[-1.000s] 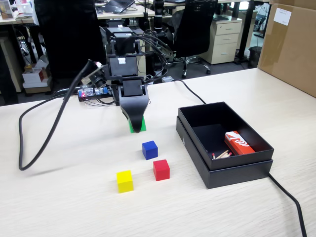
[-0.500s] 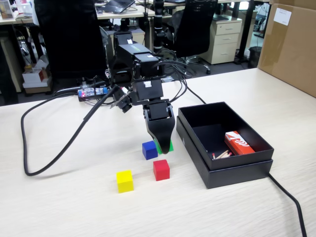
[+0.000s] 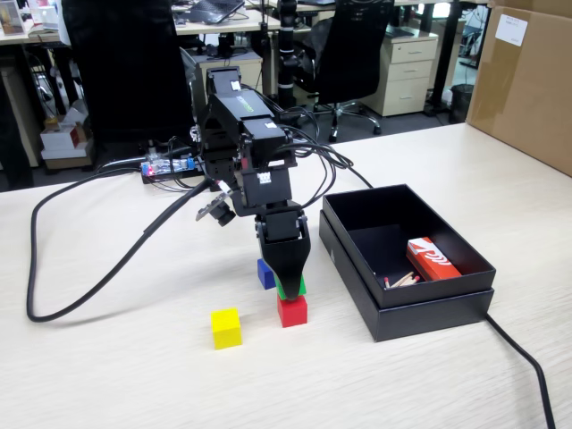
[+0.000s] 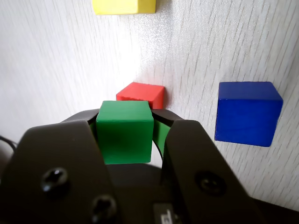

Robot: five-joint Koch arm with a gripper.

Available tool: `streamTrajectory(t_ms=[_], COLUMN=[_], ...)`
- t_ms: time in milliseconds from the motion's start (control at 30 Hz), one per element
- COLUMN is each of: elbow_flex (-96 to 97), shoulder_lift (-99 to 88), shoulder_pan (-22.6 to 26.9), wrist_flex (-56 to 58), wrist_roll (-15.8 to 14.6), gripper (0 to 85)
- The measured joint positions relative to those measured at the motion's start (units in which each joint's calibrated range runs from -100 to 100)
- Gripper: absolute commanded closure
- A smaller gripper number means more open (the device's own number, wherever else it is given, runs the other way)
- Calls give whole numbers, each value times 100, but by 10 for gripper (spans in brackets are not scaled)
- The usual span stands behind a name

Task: Put the green cube on top of the red cube

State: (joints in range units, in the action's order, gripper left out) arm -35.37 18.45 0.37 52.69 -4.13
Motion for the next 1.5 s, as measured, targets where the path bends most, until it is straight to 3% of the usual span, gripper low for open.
streamTrajectory(t_ms=[267, 300, 333, 400, 567, 700, 800, 1100, 1500], elbow_flex=[-9, -9, -9, -9, -9, -9, -9, 347, 2273], shoulder_lift=[78, 91, 91, 91, 91, 91, 91, -272, -3599], shoulder_pan=[0, -5, 0, 0, 5, 20, 29, 88, 132], wrist_flex=[0, 0, 0, 0, 0, 0, 0, 0, -39], wrist_roll=[0, 0, 0, 0, 0, 0, 0, -5, 5], gripper=[841, 793, 684, 629, 527, 511, 436, 387, 368])
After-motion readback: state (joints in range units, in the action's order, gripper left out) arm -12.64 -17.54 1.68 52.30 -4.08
